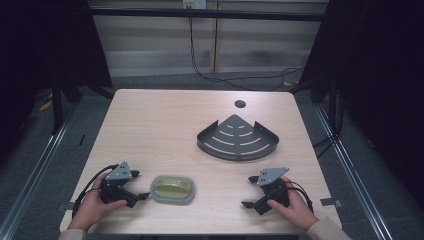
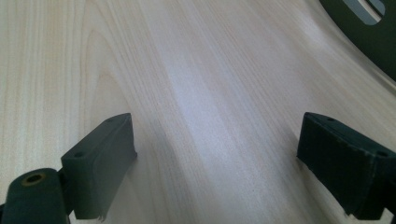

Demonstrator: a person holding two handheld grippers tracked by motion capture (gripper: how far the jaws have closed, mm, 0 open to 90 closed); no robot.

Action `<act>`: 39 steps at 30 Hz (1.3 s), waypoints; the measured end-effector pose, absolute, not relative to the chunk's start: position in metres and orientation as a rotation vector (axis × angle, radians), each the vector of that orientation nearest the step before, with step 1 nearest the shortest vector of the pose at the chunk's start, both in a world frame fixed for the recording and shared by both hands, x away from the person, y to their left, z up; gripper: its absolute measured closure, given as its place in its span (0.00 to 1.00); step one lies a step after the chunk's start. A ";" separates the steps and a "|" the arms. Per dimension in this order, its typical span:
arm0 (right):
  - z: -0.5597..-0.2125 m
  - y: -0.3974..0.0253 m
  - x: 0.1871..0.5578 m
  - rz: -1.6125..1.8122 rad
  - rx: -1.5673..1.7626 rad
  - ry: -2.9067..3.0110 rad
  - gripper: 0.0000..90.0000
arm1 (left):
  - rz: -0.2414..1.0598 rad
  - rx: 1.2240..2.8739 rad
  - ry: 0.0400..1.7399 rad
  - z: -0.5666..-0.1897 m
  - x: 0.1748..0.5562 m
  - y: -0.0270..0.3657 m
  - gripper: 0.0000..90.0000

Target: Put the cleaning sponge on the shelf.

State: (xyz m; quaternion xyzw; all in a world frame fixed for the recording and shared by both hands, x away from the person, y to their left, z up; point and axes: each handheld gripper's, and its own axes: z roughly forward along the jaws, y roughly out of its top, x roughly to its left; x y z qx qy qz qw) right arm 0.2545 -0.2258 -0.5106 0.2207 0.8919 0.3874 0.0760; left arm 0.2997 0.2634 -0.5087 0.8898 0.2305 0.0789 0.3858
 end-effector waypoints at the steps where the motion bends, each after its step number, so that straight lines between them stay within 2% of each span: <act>1: -0.511 -0.226 0.255 1.163 0.661 2.674 0.12 | 0.197 2.260 0.591 -0.509 0.300 0.263 0.11; 4: -0.511 -0.226 0.255 1.163 0.661 2.674 0.12 | 0.201 2.316 0.606 -0.503 0.301 0.262 0.13; 11: -0.511 -0.226 0.255 1.163 0.660 2.674 0.12 | 0.115 2.464 0.640 -0.488 0.303 0.255 0.22; 16: -0.511 -0.226 0.255 1.162 0.661 2.674 0.12 | 0.116 2.479 0.654 -0.483 0.302 0.252 0.23; 33: -0.511 -0.226 0.255 1.163 0.661 2.674 0.12 | 0.070 2.630 0.533 -0.458 0.302 0.230 0.30; 39: -0.510 -0.224 0.253 1.143 0.693 2.666 0.12 | 0.106 2.603 0.535 -0.464 0.301 0.232 0.30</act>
